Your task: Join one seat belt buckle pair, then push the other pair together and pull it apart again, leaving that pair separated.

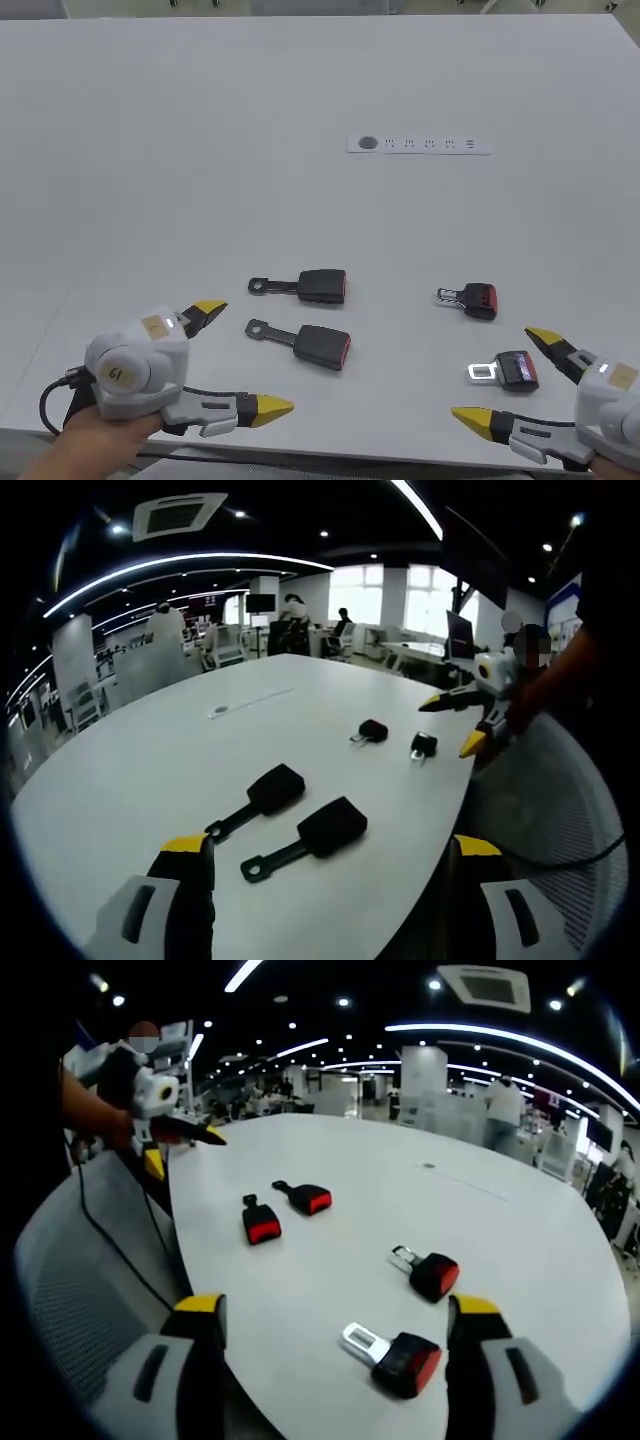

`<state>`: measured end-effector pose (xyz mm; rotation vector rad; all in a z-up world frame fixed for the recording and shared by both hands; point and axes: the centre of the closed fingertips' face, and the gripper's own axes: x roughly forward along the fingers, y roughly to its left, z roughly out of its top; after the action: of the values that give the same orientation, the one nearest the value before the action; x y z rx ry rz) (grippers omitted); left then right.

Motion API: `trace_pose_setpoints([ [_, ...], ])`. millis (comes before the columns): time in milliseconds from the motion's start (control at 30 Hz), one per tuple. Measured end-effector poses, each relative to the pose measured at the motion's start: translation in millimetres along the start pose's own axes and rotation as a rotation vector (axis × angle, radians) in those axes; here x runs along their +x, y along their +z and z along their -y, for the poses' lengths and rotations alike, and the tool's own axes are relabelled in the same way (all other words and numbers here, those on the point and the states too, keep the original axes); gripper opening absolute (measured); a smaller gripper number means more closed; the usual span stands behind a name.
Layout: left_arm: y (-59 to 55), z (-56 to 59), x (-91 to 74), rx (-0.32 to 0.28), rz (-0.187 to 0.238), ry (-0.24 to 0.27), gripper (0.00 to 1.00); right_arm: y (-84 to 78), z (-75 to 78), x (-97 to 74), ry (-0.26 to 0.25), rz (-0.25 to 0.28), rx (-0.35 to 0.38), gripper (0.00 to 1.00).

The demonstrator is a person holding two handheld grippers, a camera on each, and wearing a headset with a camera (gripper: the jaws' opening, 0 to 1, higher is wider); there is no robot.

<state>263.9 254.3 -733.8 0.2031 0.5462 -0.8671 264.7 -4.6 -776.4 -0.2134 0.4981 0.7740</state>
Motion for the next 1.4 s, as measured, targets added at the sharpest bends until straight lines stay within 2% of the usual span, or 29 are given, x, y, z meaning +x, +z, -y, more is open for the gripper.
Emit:
trace_pose_setpoints([
  [300,-0.8,0.4,1.5,0.017,-0.011,-0.007,0.99,-3.4,0.0,-1.9,0.014,-0.015,-0.005,0.92],
  [800,2.2,-1.1,11.3,0.038,-0.031,-0.029,0.98,-10.1,9.6,-3.5,0.027,-0.045,-0.011,0.90],
  [1133,-2.2,-1.7,24.5,0.045,-0.059,-0.055,0.97,-17.8,7.8,2.0,0.084,-0.080,-0.030,0.88],
  [1400,-5.2,-3.7,34.6,0.043,-0.083,-0.079,0.95,-22.3,13.9,7.0,0.105,-0.103,-0.033,0.85],
])
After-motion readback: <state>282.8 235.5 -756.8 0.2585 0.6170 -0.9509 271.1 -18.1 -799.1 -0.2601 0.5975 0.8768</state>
